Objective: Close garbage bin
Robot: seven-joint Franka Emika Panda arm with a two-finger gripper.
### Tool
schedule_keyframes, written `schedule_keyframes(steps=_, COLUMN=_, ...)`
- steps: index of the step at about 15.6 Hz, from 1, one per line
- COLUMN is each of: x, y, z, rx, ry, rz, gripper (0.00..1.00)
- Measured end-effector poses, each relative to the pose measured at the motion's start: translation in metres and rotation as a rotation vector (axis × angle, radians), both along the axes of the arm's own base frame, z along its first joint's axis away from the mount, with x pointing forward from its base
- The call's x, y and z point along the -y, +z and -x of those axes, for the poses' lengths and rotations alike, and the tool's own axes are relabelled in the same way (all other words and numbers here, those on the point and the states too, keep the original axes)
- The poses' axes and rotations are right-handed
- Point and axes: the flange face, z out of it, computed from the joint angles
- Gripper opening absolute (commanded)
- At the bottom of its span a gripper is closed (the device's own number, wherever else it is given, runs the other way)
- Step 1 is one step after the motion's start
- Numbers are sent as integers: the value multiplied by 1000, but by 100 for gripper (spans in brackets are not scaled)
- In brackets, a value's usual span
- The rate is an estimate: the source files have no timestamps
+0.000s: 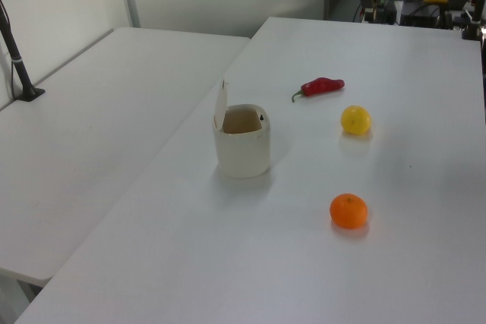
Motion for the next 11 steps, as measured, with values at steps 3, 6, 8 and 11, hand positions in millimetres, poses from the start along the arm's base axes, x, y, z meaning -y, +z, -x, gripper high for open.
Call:
schedule_keyframes(steps=3, x=-17, y=-9, z=-24, rx=81, ry=23, rz=-44, gripper=0)
schedule_keyframes(steps=6, x=-54, y=-14, z=-47, rx=188, ry=76, rz=-80, gripper=0)
schedule_keyframes(steps=8, x=-85, y=-12, z=-58, rx=277, ry=124, rz=-89, gripper=0)
schedule_keyframes(steps=11, x=-130, y=-5, z=-67, rx=408, ry=192, rz=-107, gripper=0)
